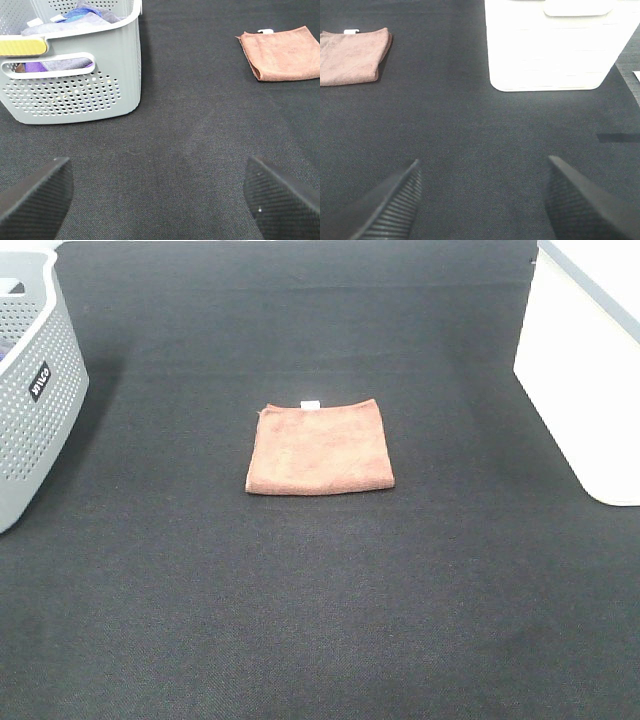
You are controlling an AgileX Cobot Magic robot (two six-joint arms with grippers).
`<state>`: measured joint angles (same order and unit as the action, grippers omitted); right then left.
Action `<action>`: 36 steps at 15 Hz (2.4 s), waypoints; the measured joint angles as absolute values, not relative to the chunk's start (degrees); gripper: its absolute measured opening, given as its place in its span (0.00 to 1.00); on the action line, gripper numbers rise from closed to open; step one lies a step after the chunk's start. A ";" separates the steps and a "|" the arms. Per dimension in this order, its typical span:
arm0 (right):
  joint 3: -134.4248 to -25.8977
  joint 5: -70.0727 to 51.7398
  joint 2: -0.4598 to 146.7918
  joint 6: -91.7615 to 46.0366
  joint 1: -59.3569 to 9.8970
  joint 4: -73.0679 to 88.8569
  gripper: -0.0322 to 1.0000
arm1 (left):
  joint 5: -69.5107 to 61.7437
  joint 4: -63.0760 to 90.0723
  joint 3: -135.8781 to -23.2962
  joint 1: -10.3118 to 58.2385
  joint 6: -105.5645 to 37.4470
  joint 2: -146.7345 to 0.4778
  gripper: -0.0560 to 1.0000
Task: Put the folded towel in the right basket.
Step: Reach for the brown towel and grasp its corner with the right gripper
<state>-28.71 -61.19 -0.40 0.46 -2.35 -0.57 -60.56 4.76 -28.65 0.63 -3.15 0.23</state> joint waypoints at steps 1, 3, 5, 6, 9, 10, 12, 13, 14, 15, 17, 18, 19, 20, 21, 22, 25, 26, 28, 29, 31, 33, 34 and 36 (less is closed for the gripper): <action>-28.71 -61.19 -0.40 0.46 -2.35 -0.57 0.66 | -60.56 4.76 -28.65 0.63 -3.15 0.23 0.88; -28.71 -61.19 -0.40 0.46 -2.35 -0.57 0.66 | -60.56 4.76 -28.65 0.63 -3.15 0.23 0.88; -28.71 -61.19 -0.40 0.46 -2.35 -0.57 0.66 | -60.56 4.76 -28.65 0.63 -3.15 0.23 0.88; -28.71 -61.19 -0.40 0.46 -2.35 -0.57 0.66 | -60.56 4.76 -28.65 0.63 -3.15 0.23 0.88; -28.71 -61.19 -0.40 0.46 -2.35 -0.57 0.66 | -60.56 4.76 -28.65 0.63 -3.15 0.23 0.88; -28.71 -61.19 -0.40 0.46 -2.35 -0.57 0.66 | -60.56 4.76 -28.65 0.63 -3.15 0.23 0.88; -28.71 -61.19 -0.40 0.46 -2.35 -0.57 0.66 | -60.56 4.76 -28.65 0.63 -3.15 0.23 0.88; -28.71 -61.19 -0.40 0.46 -2.35 -0.57 0.66 | -60.56 4.76 -28.65 0.63 -3.15 0.23 0.88; -28.71 -61.19 -0.40 0.46 -2.35 -0.57 0.66 | -60.56 4.76 -28.65 0.63 -3.15 0.23 0.88; -28.71 -61.19 -0.40 0.46 -2.35 -0.57 0.66 | -60.56 4.76 -28.65 0.63 -3.15 0.23 0.88; -28.71 -61.19 -0.40 0.46 -2.35 -0.57 0.66 | -60.56 4.76 -28.65 0.63 -3.15 0.23 0.88; -28.71 -61.19 -0.40 0.46 -2.35 -0.57 0.66 | -60.56 4.76 -28.65 0.63 -3.15 0.23 0.88; -28.71 -61.19 -0.40 0.46 -2.35 -0.57 0.66 | -60.56 4.76 -28.65 0.63 -3.15 0.23 0.88; -28.71 -61.19 -0.40 0.46 -2.35 -0.57 0.66 | -60.56 4.76 -28.65 0.63 -3.15 0.23 0.88; -28.71 -61.19 -0.40 0.46 -2.35 -0.57 0.66 | -60.56 4.76 -28.65 0.63 -3.15 0.23 0.88; -28.71 -61.19 -0.40 0.46 -2.35 -0.57 0.66 | -60.56 4.76 -28.65 0.63 -3.15 0.23 0.88; -28.71 -61.19 -0.40 0.46 -2.35 -0.57 0.66 | -60.56 4.76 -28.65 0.63 -3.15 0.23 0.88; -28.71 -61.19 -0.40 0.46 -2.35 -0.57 0.66 | -60.56 4.76 -28.65 0.63 -3.15 0.23 0.88; -28.71 -61.19 -0.40 0.46 -2.35 -0.57 0.66 | -60.56 4.76 -28.65 0.63 -3.15 0.23 0.88; -28.71 -61.19 -0.40 0.46 -2.35 -0.57 0.66 | -60.56 4.76 -28.65 0.63 -3.15 0.23 0.88; -28.71 -61.19 -0.40 0.46 -2.35 -0.57 0.66 | -60.56 4.76 -28.65 0.63 -3.15 0.23 0.88; -28.71 -61.19 -0.40 0.46 -2.35 -0.57 0.66 | -60.56 4.76 -28.65 0.63 -3.15 0.23 0.88; -28.71 -61.19 -0.40 0.46 -2.35 -0.57 0.66 | -60.56 4.76 -28.65 0.63 -3.15 0.23 0.88; -28.71 -61.19 -0.40 0.46 -2.35 -0.57 0.66 | -60.56 4.76 -28.65 0.63 -3.15 0.23 0.88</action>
